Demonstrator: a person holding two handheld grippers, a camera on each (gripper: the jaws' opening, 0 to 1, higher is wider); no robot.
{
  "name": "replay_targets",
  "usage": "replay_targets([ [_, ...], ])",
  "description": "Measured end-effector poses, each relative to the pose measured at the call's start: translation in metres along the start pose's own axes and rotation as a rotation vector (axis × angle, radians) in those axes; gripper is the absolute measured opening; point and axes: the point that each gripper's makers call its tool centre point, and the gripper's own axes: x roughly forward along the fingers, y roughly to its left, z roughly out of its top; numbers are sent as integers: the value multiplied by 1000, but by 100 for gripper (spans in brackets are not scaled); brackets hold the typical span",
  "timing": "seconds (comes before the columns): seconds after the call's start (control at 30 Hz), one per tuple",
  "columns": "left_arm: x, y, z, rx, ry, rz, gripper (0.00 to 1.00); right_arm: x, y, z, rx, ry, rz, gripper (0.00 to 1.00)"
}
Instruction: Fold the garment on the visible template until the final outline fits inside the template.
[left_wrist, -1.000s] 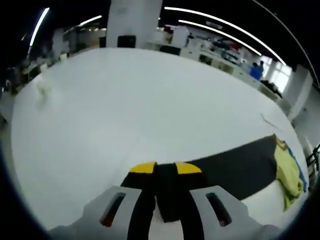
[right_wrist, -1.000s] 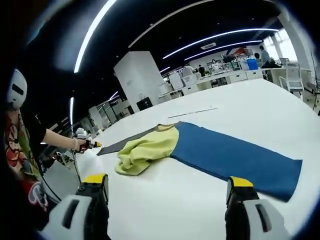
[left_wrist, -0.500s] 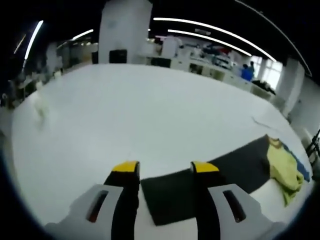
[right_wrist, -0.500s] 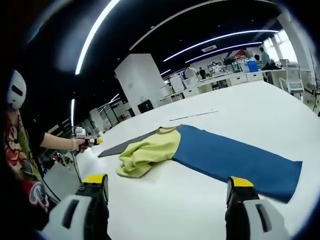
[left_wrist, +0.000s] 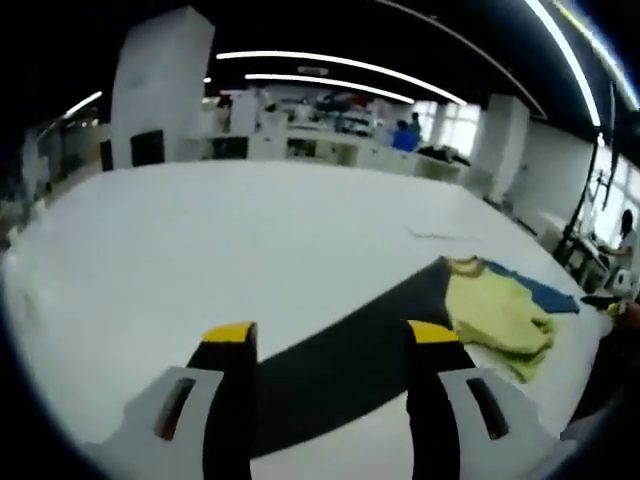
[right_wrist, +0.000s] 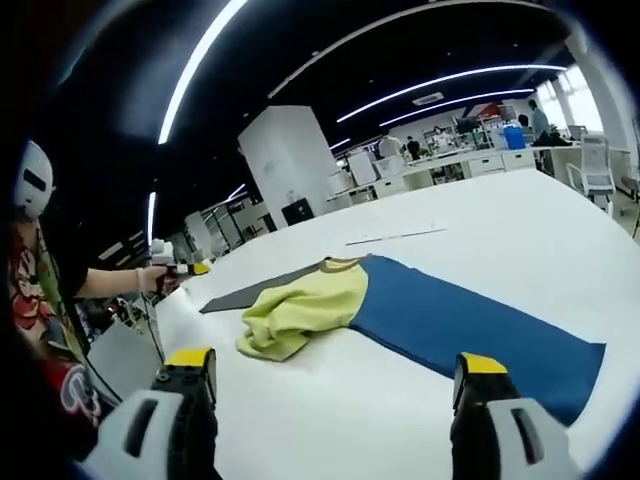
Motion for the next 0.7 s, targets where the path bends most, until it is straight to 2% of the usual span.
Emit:
replay_targets([
  [0.07,0,-12,0,-1,10,-27,70,1,1,0,-5,7,3,100],
  [0.17,1,-39,5,3,-5,-117,80,4,3,1,-11,10,11,100],
  [0.27,1,-64,6,38,-3,-179,84,10,6,-1,-17,27,22,100],
  [0.33,1,-84,6,37,-2,-241,89,13,9,-1,-23,35,32,100],
  [0.37,1,-89,5,42,6,-249,92,14,10,-1,-27,39,35,100],
  [0.43,1,-101,1,78,17,-286,94,16,12,-1,-31,45,41,100],
  [0.53,-1,-121,-3,65,25,-333,95,20,16,-1,-36,52,52,100],
  [0.7,-4,-138,-9,63,26,-357,91,25,22,-2,-45,63,68,100],
])
